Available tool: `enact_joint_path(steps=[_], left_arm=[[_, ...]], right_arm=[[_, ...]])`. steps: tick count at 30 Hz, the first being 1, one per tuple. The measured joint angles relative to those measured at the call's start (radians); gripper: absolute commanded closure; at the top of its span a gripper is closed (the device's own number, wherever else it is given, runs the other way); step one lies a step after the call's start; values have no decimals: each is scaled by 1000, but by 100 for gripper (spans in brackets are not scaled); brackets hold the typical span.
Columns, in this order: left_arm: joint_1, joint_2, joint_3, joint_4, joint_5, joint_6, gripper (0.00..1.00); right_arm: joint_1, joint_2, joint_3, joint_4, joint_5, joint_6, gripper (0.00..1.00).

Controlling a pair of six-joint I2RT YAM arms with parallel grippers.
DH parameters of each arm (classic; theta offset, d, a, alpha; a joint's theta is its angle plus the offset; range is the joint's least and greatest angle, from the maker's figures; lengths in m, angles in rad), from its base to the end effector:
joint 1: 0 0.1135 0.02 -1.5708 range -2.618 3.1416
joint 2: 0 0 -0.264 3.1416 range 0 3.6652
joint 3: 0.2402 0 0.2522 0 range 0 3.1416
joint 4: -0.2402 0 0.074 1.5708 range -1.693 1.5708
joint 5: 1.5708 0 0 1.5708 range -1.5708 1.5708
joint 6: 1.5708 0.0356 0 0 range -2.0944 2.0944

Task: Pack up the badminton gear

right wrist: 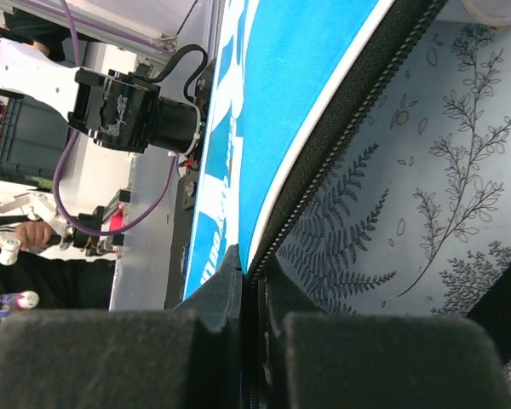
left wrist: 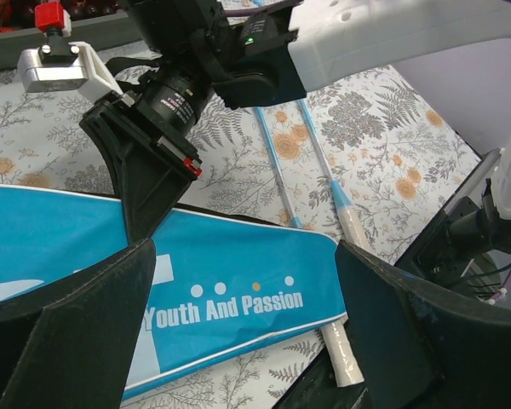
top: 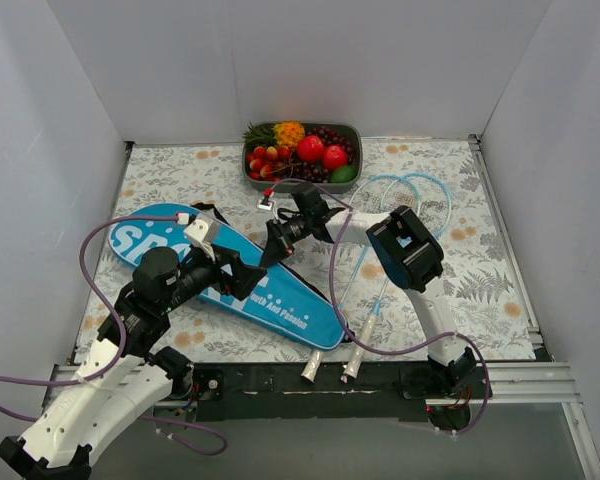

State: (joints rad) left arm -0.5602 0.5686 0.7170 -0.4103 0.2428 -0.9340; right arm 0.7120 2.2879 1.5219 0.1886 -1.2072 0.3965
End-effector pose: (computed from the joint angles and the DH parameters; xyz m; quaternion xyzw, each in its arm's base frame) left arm 0.1105 -0.0794 0.3231 -0.0739 0.7875 -0.4811 0.3780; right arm 0.3449 0.3416 0.1386 -0.3808 0.6723 0.6308 0.0710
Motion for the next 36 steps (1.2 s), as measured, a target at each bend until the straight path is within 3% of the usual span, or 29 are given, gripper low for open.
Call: enact_joint_path(steps=[7,14,20,30,36], left_arm=[[0,-27,26,-36,-33,31,12],[0,-111,106,-46,-60,53,12],[0,-167,121,-40,-73,60,12],[0,-152,124,-70,-133,59,13],[0,-143,124,-85,-164,59,13]], right_arm=[[5,-173,-69,97,53,55,99],[8,-528,-85,134,262,21,99],[6,-750,-203,191,453,-4,99],[42,-1043,-510,232,1006,-24,99],[98,-983,-621,361,1352,26,99]])
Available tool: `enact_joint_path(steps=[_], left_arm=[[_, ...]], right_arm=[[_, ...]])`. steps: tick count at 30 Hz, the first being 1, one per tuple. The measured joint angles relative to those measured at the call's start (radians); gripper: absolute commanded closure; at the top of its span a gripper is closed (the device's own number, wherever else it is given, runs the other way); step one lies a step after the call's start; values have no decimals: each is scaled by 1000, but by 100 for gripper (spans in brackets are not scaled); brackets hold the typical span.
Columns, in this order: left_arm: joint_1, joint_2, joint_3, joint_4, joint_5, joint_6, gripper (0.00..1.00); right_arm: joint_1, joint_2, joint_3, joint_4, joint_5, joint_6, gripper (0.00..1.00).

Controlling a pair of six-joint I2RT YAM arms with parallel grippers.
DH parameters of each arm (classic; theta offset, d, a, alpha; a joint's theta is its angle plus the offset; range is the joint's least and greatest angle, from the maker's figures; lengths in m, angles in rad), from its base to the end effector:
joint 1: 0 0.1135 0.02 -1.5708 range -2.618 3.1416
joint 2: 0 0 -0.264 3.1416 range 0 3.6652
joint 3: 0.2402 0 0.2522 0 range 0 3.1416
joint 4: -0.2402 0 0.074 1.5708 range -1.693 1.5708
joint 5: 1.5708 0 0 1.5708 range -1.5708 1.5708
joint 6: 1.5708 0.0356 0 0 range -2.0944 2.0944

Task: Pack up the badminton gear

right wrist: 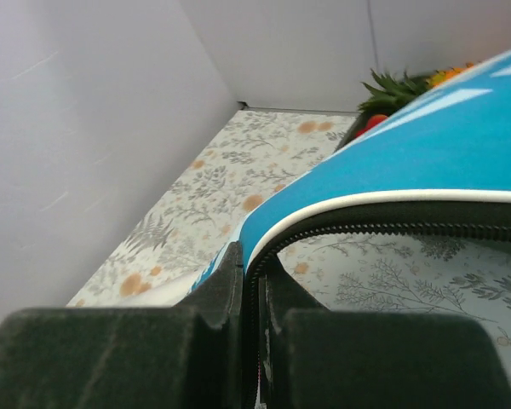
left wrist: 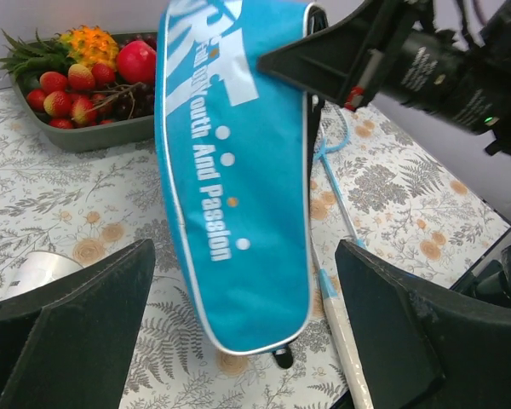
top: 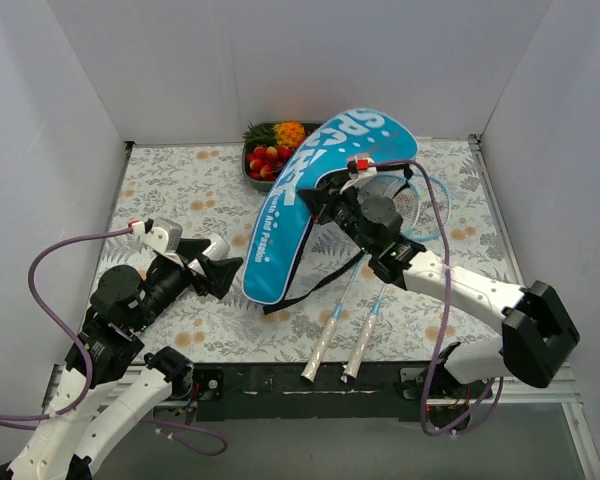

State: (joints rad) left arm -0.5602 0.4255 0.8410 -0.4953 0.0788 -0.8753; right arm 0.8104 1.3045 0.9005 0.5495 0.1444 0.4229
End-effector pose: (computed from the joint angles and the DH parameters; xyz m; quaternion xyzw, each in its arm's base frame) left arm 0.0736 -0.0494 0.3675 -0.0888 0.7293 -0.4676 0.4916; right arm 0.2156 0.2192 0.3429 -0.0720 0.6504 0.3979 0.6429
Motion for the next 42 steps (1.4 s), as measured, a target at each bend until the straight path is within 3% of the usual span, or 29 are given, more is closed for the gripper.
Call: enact_joint_path(steps=[4,9,15,19,23,29,31,32,35,38,42], left_arm=[[0,-1,0,-11,-13,2,13],[0,-2,0,-25,-20,18,12],[0,3,0,-27,-20,50,11],[-9,14,0,-25,-19,65,11],[-16,18,0,-24,-18,70,11],[-19,8,0,-25,-2,68,12],[-20,10,-2,-24,11,66,12],[-20,10,-5,-21,18,63,12],[-20,17,-24,-9,39,56,11],[-20,34,-61,13,54,48,9],[-20,84,-92,19,78,35,9]], right_arm=[[10,155,13,92,94,50,99],[43,354,158,77,142,28,99],[79,412,383,55,156,-28,99],[87,413,449,83,161,-51,99],[103,416,401,117,180,-55,99],[159,399,32,154,237,3,99],[191,394,-69,137,245,40,87],[206,387,-118,131,255,55,72],[235,346,-224,122,269,113,42],[257,293,-276,92,277,143,27],[269,201,-282,16,294,142,20]])
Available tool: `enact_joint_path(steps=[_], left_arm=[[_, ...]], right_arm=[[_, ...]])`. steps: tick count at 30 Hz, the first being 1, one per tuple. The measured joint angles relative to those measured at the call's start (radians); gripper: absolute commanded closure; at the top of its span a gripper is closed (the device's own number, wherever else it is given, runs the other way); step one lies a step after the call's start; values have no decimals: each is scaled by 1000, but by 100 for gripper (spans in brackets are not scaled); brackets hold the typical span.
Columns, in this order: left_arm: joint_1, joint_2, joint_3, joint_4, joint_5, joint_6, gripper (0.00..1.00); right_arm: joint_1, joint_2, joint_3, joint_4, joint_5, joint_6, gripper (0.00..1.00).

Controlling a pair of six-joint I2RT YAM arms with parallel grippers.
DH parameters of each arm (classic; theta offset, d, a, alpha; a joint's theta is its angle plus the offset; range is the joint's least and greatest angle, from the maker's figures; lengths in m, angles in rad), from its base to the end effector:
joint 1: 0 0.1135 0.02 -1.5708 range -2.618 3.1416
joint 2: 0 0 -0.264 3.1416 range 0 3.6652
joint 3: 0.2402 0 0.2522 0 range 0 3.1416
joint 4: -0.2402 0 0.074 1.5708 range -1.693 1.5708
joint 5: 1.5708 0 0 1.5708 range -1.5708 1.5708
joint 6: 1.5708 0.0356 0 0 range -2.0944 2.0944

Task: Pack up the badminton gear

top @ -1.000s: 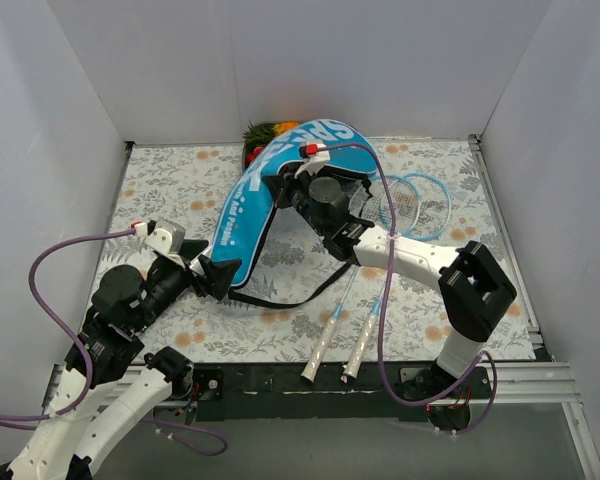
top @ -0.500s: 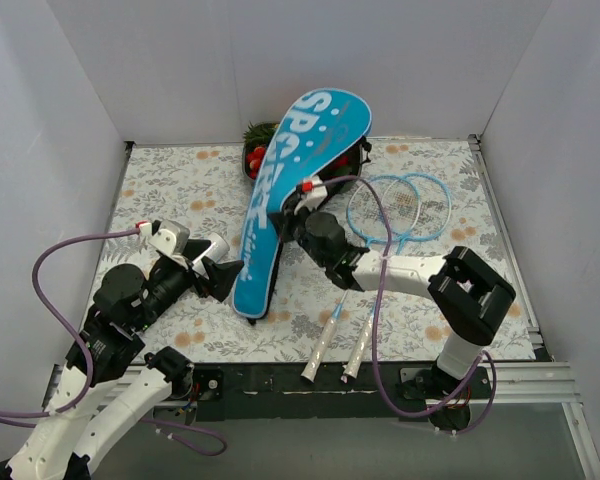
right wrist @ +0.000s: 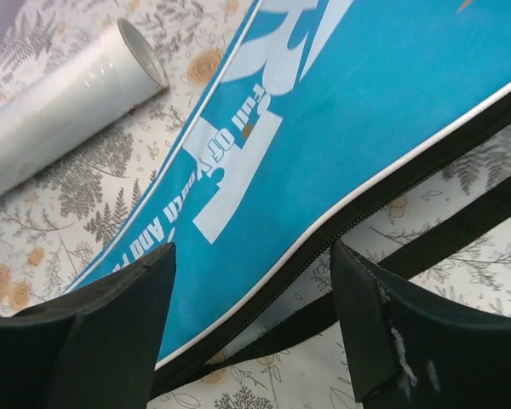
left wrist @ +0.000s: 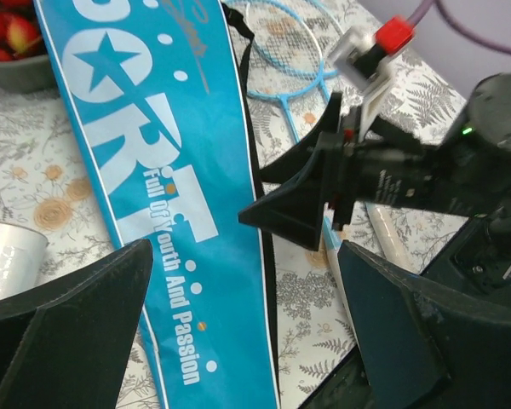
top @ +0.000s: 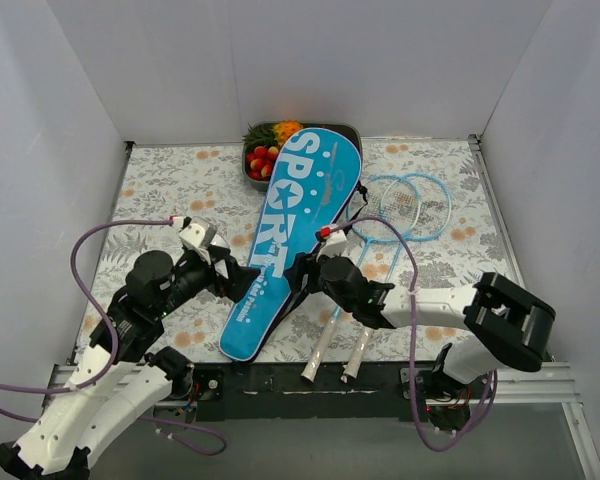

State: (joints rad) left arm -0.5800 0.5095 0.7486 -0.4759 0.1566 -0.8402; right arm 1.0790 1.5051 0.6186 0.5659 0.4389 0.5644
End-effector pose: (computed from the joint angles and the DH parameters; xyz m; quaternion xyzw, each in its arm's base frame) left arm 0.0969 -0.0701 0.3330 -0.0536 0.7829 -0.4487 0.4276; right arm 0.1573 0.2615 0.1916 -0.0782 0.7978 0.2980 0.5182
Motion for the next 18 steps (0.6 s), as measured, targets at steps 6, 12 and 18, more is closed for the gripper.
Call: enact_joint_path(steps=[6,12,18], left_arm=[[0,123,0,6,45,-8,10],[-11,239,6,-26,35,14,12],[-87,391,8,-31,-42,10,12]], right_arm=[[0,-201,38,-178,71,-47,18],[0,-356,136,-487,179,-51,19],[0,-534,126,-758,223,-41,20]])
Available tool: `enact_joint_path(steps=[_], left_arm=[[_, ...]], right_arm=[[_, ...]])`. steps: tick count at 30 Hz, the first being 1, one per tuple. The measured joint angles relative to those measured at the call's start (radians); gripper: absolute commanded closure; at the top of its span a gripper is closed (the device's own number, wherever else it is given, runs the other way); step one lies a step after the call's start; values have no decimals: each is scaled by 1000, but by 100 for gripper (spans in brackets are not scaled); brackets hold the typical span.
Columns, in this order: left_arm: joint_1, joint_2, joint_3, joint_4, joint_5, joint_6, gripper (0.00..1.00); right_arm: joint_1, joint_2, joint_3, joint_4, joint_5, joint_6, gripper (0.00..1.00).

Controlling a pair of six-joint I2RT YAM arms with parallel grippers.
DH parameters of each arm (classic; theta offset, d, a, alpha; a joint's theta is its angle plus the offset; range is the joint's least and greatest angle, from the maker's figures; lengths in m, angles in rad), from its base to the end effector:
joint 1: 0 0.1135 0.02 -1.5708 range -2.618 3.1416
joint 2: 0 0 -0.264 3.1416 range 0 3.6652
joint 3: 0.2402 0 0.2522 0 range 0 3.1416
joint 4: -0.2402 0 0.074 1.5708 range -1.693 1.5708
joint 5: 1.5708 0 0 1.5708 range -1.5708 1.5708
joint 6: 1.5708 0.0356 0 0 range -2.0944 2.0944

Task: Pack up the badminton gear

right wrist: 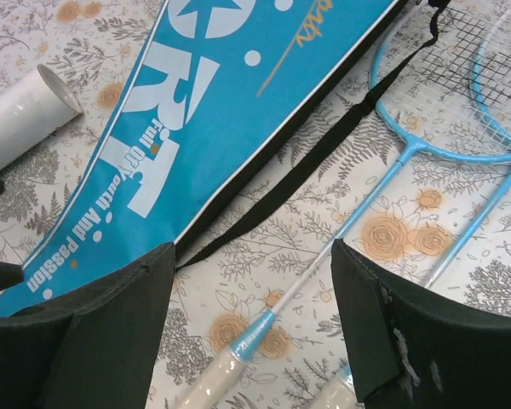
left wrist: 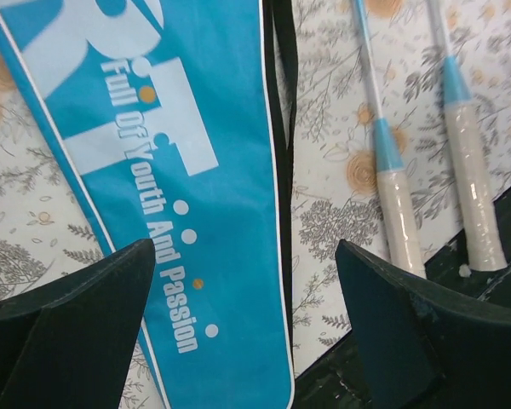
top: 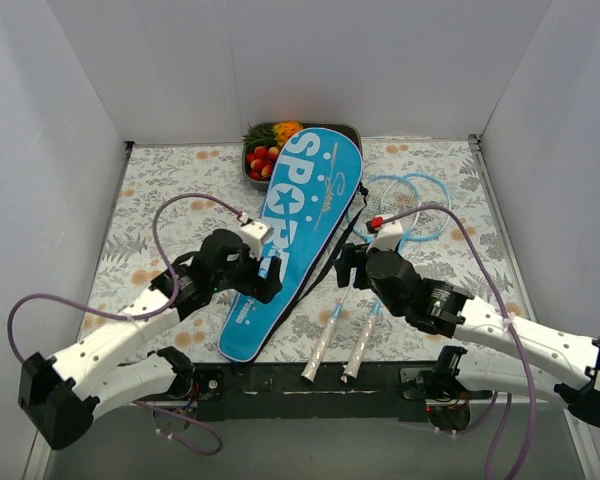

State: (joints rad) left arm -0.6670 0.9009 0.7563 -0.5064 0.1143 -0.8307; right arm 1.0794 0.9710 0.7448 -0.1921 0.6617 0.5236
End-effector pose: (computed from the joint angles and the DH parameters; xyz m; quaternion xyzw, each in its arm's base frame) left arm 0.1500 -0.1233 0.2782 -0.0479 0.8937 -0.3392 0.2897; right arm 0.1214 0.1805 0.2935 -0.0473 0.8112 0.1807 0.5542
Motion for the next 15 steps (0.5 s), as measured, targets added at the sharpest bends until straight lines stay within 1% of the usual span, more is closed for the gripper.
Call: enact_joint_path(steps=[5,10,13,15], left_arm=[[-146,176,14,-10,-129,-20,12],[-308,303,16,-22,-276,-78,14],[-394,370,29,-40,-358,-122,16],[-419,402,36,-53,-409,-151,17]], right_arm=[[0,-131,-45,-111,-19,4,21],[0,-153,-49,-219,-63,24,22],[0,-181,-77,-254,-99,35,22],[0,-208,-101,-265,-116,43,22]])
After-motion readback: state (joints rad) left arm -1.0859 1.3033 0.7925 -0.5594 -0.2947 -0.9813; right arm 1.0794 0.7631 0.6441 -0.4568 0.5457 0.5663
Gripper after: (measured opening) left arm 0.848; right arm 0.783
